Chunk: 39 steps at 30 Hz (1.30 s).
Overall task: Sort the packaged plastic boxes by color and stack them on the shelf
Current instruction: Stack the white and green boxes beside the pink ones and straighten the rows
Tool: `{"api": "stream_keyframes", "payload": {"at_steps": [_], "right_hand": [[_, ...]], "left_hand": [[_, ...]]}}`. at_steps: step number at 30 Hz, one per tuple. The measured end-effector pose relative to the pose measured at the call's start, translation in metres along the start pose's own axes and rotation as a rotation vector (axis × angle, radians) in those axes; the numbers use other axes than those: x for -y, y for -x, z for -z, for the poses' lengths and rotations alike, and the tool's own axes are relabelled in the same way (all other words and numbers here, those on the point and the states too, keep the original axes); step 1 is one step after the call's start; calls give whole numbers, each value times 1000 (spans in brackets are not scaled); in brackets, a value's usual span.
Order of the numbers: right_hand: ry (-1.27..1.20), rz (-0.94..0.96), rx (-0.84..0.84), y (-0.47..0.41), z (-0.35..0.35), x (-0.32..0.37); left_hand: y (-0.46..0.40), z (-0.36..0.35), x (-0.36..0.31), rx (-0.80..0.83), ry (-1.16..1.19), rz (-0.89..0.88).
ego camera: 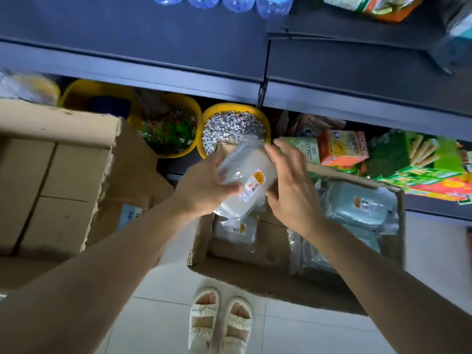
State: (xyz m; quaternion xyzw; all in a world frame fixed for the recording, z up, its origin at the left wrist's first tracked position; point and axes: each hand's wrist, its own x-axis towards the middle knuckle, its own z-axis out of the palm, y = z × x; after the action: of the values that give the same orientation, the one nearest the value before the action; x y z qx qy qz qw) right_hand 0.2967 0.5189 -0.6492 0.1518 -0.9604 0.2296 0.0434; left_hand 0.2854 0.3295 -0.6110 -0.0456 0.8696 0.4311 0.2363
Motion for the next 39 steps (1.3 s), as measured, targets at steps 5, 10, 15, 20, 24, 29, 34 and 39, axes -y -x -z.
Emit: {"api": "stream_keyframes", "payload": {"at_steps": [5,10,15,20,24,29,34,39], "right_hand": [[136,-179,221,-1,-36,-16],[176,-165,486,-3,-104,-32],[330,-221,447,-9,-149,-42],[362,-223,378,-6,-154,-43],[272,-285,294,9,-113,-29],[207,-273,147,23,-22,0],[223,-203,-46,5,102,42],[286,-125,-153,-19,233,81]], "left_hand": [[-3,24,33,-140,435,184],[-9,23,56,-199,724,169],[-15,21,79,-264,935,175],[-9,24,82,-275,991,185],[3,30,66,-300,1020,213],[37,49,20,-263,1015,202],[91,92,-53,-319,965,70],[147,154,-133,-435,987,-124]]}}
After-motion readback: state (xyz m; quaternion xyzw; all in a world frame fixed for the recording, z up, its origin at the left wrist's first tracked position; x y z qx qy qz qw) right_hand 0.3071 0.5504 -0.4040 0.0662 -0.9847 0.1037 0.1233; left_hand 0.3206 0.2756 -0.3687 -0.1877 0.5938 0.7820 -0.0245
